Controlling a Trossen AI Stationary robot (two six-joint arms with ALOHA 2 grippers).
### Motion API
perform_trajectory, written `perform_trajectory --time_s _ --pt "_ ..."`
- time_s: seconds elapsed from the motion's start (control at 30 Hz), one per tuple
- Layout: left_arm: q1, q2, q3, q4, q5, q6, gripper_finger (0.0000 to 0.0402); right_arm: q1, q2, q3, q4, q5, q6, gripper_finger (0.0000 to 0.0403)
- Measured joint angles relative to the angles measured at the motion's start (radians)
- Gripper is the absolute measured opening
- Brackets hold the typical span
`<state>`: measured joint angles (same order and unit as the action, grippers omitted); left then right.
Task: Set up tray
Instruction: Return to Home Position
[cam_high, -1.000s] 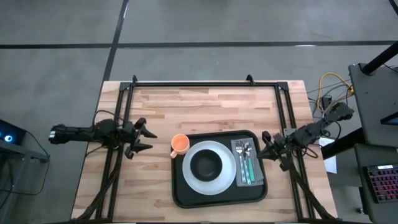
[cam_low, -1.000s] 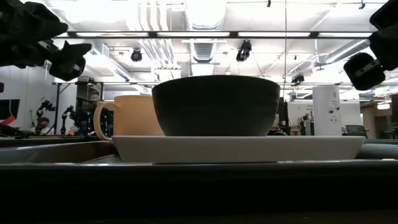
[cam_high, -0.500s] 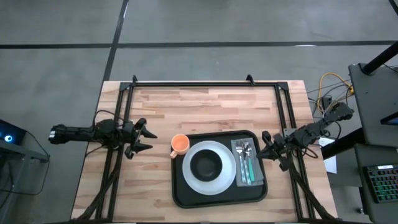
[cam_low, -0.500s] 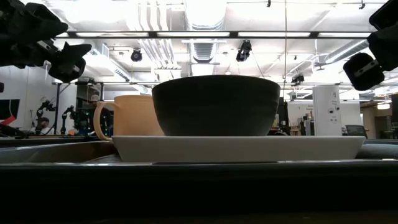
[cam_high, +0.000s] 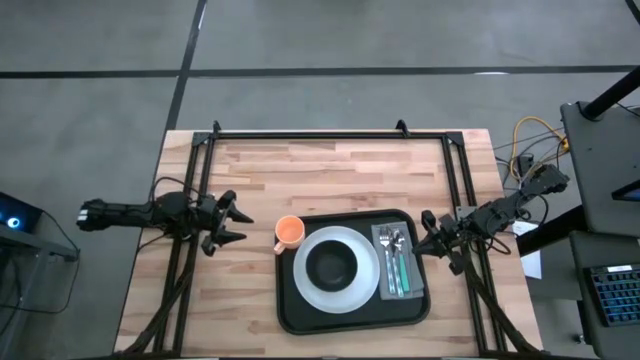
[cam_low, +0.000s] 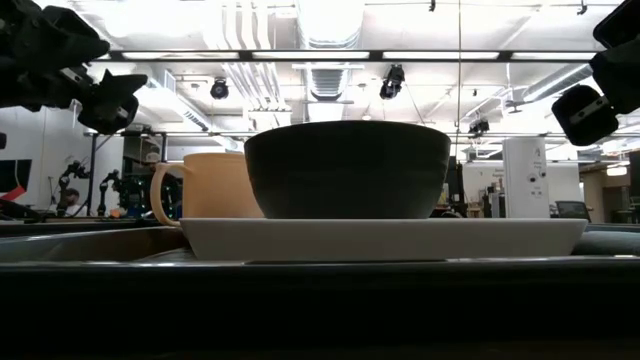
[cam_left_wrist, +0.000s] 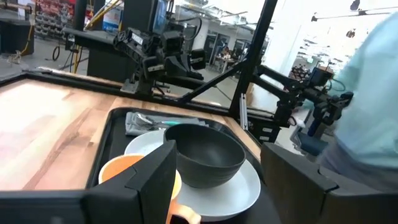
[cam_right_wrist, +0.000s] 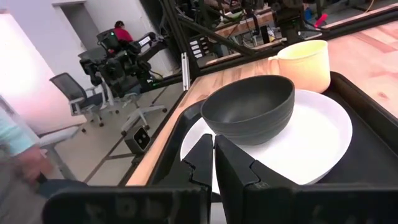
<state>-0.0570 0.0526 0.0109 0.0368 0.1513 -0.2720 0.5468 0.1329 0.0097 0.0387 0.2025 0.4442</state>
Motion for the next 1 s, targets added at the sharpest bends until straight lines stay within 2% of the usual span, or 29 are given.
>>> perform_trajectory --time_s 1.0 --pt "0.000 0.114 0.000 0.000 0.000 0.000 0.0213 0.000 0.006 0.000 0.000 0.002 0.001 0.0008"
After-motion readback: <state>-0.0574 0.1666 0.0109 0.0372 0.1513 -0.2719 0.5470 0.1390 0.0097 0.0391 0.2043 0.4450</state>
